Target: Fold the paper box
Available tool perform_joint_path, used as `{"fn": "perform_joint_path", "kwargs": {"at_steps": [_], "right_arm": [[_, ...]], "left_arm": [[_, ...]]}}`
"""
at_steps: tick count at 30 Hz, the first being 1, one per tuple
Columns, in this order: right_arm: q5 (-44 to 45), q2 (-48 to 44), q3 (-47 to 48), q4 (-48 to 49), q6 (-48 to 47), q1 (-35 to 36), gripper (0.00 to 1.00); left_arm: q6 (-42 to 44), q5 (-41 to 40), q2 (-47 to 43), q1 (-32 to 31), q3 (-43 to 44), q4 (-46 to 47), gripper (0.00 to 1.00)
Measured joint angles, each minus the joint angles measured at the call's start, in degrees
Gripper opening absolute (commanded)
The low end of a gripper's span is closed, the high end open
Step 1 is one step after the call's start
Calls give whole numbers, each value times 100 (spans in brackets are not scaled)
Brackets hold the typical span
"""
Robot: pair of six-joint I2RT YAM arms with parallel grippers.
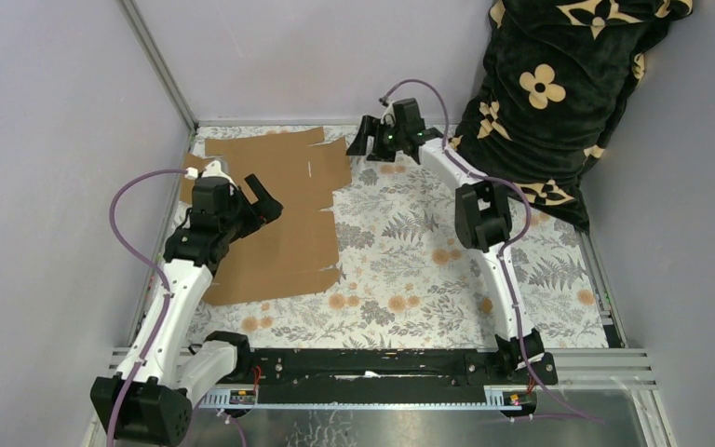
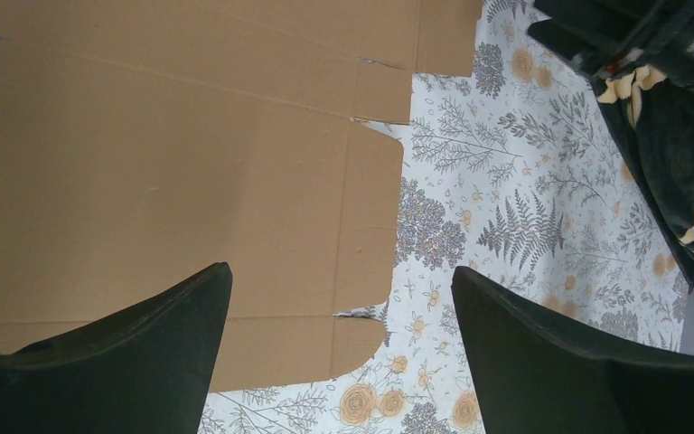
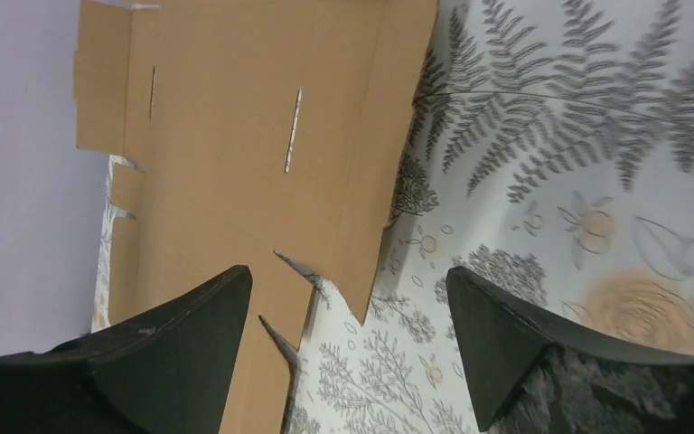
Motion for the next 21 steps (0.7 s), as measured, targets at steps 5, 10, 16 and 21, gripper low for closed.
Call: {"fn": "perform_joint_path", "kwargs": {"at_steps": [5, 10, 16, 21], "right_arm": [[13, 363, 4, 273, 144, 334, 84], [223, 444, -39, 463, 245, 671, 79], [435, 446, -42, 651, 354, 772, 67], [562, 461, -39, 680, 424, 745, 27]], "left_arm": [[33, -101, -162, 0, -2, -153, 98], [87, -140, -192, 0, -2, -249, 98], [162, -157, -234, 0, -2, -260, 98], [184, -177, -262, 0, -2, -258, 98]]}}
